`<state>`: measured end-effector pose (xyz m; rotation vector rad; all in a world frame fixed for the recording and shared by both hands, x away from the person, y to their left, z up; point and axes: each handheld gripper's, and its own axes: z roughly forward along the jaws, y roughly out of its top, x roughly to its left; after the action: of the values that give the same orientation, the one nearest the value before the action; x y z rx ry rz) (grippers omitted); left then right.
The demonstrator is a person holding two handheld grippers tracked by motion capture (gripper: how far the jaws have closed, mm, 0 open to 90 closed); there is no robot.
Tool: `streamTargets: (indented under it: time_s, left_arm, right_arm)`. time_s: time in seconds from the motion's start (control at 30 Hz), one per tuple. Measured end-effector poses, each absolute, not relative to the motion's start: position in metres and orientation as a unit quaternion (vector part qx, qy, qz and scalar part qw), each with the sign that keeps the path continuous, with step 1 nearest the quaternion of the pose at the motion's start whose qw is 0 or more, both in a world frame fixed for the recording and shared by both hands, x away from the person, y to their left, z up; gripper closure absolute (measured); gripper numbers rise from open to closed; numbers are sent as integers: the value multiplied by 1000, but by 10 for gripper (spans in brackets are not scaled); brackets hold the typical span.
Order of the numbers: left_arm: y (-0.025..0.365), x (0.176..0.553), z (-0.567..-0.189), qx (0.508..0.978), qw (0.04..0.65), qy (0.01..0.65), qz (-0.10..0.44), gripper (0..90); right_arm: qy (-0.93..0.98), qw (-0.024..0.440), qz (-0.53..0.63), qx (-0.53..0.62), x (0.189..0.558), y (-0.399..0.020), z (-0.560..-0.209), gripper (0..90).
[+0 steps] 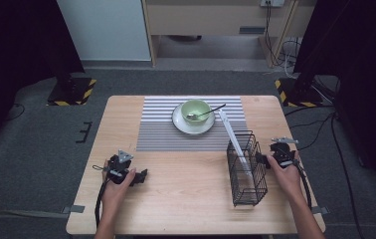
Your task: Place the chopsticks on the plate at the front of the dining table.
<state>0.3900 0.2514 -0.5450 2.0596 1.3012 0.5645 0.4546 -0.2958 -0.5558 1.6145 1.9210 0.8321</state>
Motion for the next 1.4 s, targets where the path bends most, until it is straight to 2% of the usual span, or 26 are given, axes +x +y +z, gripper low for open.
streamTargets:
  time_s: [0.13, 0.23, 0.5, 1.03, 1.4]
  left_arm:
    - [251, 390, -545, 782, 315, 494, 214, 0]
    - [251, 390, -545, 782, 315, 494, 214, 0]
    - [252, 390, -545, 782, 315, 493, 214, 0]
    - [252, 391, -545, 784, 316, 491, 213, 0]
    - [252, 391, -545, 784, 316, 491, 213, 0]
  right_arm:
    - [710, 241, 308, 586, 454, -298, -555, 8]
    - [719, 234, 307, 578, 453, -301, -553, 50]
    - [733, 226, 320, 556, 443, -310, -535, 60]
    - [755, 218, 358, 504, 432, -316, -451, 244]
    - [768, 208, 389, 463, 431, -297, -403, 380]
